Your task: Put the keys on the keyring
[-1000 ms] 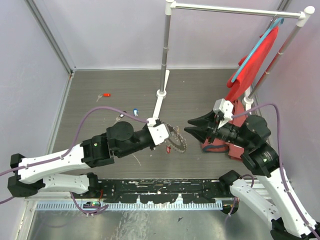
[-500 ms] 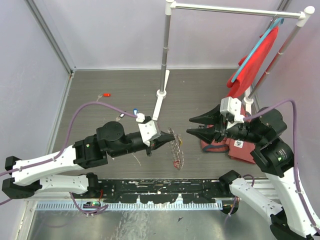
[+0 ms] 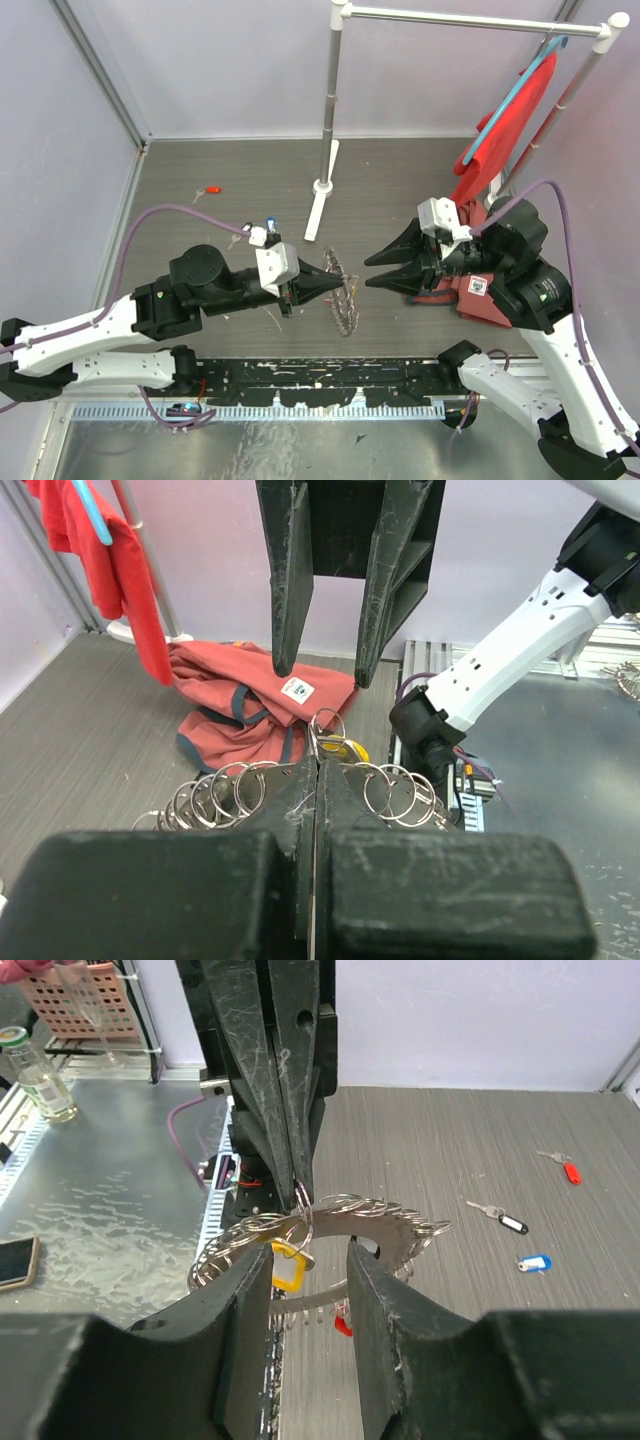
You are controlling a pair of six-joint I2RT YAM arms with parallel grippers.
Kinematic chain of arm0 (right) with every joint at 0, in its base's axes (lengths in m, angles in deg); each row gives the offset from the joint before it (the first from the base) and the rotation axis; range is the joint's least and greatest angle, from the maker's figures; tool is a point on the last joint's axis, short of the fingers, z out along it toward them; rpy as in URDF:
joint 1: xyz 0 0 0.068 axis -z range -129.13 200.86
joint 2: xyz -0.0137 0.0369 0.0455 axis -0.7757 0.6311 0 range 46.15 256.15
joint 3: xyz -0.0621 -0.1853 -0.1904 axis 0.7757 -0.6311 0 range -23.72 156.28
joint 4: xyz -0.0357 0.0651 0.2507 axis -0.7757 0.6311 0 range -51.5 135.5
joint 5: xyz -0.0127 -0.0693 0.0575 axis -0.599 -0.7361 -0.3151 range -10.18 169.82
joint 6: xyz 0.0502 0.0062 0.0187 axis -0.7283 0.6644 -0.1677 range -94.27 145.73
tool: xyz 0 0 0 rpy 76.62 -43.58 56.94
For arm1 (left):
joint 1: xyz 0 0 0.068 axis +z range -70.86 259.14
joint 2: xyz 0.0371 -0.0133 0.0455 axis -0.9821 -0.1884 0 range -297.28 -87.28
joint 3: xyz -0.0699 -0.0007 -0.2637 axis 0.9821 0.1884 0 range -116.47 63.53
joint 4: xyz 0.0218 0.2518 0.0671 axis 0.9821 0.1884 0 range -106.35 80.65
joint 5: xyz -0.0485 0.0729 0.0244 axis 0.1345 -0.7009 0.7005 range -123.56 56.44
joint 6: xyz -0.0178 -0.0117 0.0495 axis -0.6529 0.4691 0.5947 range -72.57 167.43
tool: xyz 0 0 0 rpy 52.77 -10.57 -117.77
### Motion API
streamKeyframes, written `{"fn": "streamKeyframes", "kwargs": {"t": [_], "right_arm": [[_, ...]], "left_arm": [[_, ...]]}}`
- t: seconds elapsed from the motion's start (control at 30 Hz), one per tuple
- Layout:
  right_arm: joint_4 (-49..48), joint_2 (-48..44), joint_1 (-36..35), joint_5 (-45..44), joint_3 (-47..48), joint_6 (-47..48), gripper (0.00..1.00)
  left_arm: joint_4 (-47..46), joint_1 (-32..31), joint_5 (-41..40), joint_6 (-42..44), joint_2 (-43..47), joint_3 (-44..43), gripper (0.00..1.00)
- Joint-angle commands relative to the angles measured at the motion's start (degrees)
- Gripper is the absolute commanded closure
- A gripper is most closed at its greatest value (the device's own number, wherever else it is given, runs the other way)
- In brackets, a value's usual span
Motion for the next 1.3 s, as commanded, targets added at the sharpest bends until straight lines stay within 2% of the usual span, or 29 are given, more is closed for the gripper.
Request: {"fn": "streamKeyframes", "kwargs": {"t": [0.0,0.23,0.97,1.27], "right_arm": [[-4.39,0.20,-0.15,3.49,0.82,-1.75,0.58],[-8.05,1.26,-0.18,4.43,-0.63,-4.48,0.58],[-6.80,3.24,-0.14,8.56,-1.54,-4.63,0.59],[-6.95,3.22,-0.31,8.99,-1.49,-5.02,0.67]], "left_arm": [[-5.07,-0.23,2.29,-0.82,1.37,1.03,1.00],[-5.13,-0.23,3.35,-0.61,0.10,-0.01,1.00],[-7.34,-0.26,5.38,-0.63,-0.78,-0.92,1.00],[-7.91,-0.23,6.04,-0.23,-1.90,-1.78,1.00]]}}
